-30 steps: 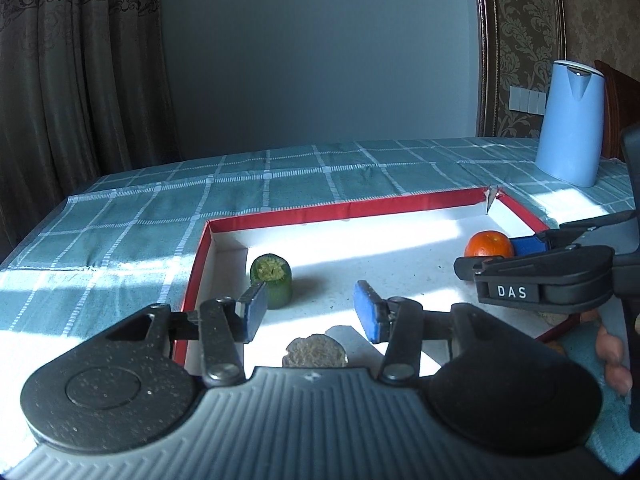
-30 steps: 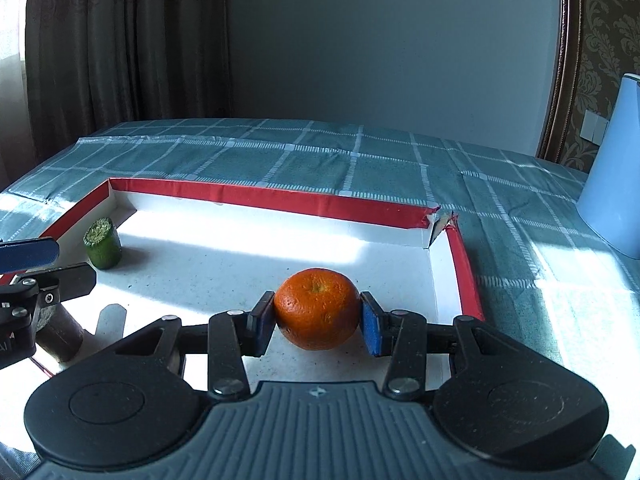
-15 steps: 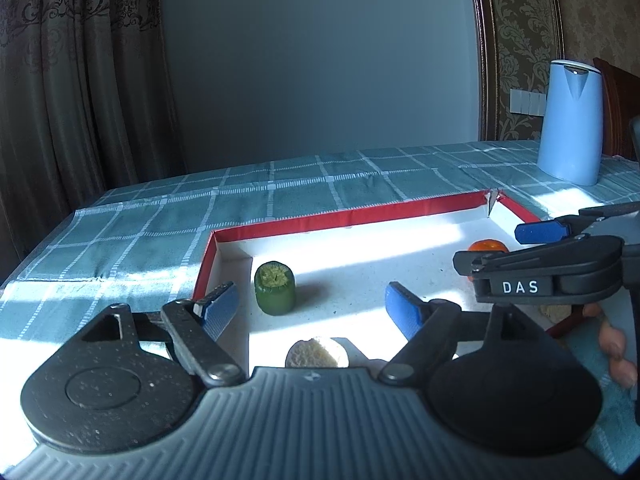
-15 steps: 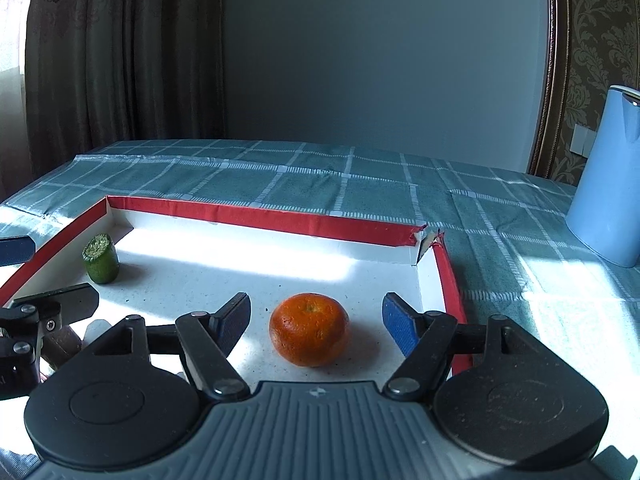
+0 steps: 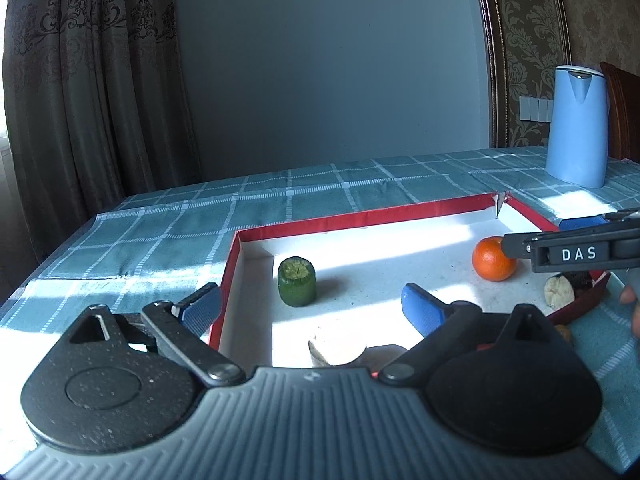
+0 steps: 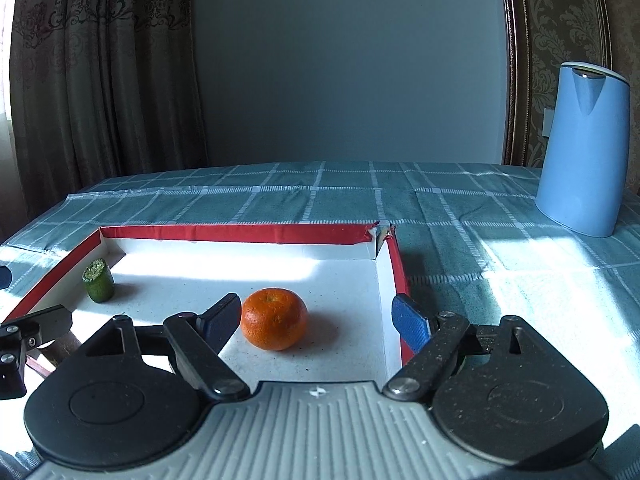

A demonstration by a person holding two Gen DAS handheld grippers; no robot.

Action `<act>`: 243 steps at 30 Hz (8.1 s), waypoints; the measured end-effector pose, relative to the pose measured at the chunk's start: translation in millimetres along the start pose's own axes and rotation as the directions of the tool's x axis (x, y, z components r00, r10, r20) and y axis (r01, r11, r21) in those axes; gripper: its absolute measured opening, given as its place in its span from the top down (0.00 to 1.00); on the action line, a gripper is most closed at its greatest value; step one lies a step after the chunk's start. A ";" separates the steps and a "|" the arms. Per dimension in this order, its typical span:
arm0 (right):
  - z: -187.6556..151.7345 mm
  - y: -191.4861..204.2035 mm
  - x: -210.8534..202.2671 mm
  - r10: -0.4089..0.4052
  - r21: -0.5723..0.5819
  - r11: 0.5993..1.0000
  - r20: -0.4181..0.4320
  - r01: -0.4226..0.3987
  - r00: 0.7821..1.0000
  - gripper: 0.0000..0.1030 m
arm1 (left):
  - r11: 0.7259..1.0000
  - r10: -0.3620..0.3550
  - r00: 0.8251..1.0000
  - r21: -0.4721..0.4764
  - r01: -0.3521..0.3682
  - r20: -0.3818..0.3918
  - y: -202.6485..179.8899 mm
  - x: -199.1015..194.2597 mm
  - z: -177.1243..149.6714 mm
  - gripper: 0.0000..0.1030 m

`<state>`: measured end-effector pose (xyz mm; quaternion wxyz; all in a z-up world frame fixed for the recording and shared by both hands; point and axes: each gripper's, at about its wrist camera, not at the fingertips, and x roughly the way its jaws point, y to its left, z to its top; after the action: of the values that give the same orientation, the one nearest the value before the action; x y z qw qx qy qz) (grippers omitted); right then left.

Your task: Organize fruits

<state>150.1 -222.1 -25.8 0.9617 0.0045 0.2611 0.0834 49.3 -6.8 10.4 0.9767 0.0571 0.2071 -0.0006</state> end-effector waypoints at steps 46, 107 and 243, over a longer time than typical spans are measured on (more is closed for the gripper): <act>-34.3 -15.2 -56.3 0.025 0.049 0.998 0.016 -0.026 1.000 0.20 | 0.964 -0.132 0.984 0.214 0.155 -0.119 -72.3 -47.9 -42.3 0.12; -51.2 -10.5 -80.4 0.157 0.007 0.988 -0.004 -0.157 0.988 0.20 | 0.945 -0.237 0.970 0.216 0.244 -0.061 -41.5 -74.5 -53.1 0.70; 4.0 63.7 43.4 0.120 -0.193 0.971 -0.127 -0.144 0.984 0.67 | 0.988 0.143 0.980 0.082 -0.132 -0.139 -26.2 74.0 15.4 0.53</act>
<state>178.9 -152.1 -40.7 0.9329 -0.0803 0.3053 0.1735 122.6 -32.9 -8.5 0.9541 0.1063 0.2728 0.0635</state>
